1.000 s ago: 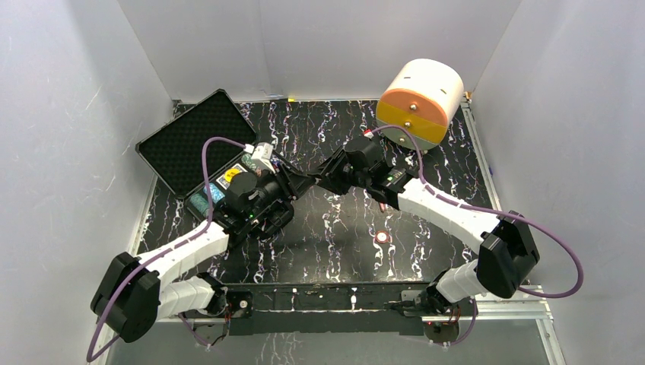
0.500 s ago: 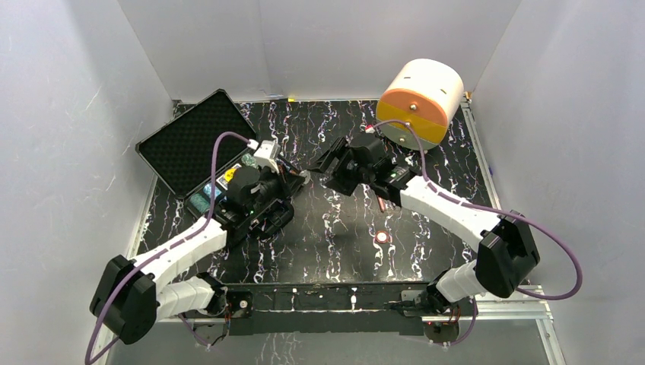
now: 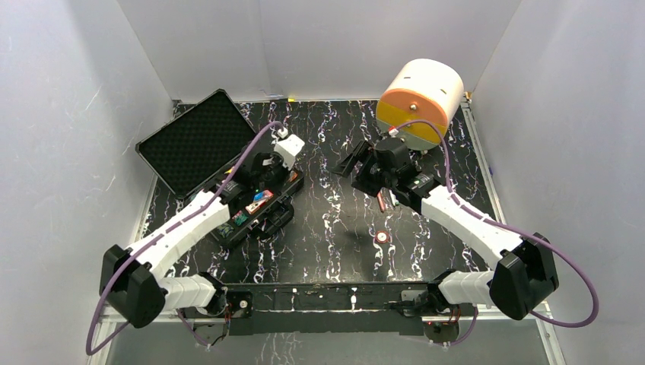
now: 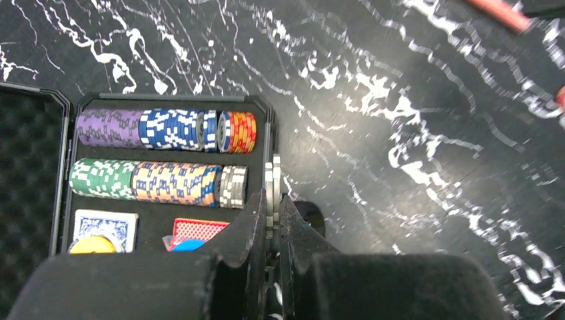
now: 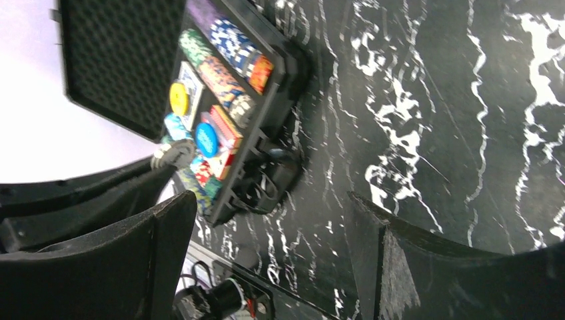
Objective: Pack up texas hold em set
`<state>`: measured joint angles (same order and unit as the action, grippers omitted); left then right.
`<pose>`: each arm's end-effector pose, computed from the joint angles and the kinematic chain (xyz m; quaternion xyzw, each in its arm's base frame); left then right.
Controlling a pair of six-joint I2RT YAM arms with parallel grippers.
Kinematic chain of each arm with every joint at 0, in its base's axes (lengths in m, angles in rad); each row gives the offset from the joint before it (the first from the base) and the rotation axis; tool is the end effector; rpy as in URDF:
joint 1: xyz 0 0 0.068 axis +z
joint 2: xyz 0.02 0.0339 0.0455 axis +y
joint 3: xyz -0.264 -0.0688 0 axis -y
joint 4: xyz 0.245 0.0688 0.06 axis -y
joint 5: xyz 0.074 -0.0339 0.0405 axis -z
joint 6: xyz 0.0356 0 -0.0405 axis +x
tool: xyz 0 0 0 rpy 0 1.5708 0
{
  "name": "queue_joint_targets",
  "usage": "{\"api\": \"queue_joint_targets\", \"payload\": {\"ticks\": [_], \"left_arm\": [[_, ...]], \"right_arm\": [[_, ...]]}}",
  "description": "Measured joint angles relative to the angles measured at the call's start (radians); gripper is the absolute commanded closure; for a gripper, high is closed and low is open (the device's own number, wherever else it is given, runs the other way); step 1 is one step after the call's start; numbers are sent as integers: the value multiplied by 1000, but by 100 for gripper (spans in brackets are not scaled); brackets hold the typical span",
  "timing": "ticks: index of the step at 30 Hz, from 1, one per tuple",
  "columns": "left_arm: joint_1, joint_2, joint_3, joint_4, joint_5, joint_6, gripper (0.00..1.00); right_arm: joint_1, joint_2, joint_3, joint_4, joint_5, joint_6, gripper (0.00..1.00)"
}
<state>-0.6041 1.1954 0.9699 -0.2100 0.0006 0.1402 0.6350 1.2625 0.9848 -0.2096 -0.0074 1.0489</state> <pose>0.2261 -0.1561 0.3166 0.3067 0.7854 -0.1238 0.5232 0.2323 0.1715 0.3043 0.1742 0.8389 0.3867 0.3410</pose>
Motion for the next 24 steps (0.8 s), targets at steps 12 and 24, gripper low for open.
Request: {"api": "queue_joint_targets", "payload": {"ticks": [12, 24], "left_arm": [[0, 215, 73, -150, -74, 122, 100], [0, 319, 99, -144, -148, 102, 100]], "right_arm": [[-1, 2, -33, -39, -4, -6, 13], [-4, 3, -34, -46, -23, -5, 14]]}}
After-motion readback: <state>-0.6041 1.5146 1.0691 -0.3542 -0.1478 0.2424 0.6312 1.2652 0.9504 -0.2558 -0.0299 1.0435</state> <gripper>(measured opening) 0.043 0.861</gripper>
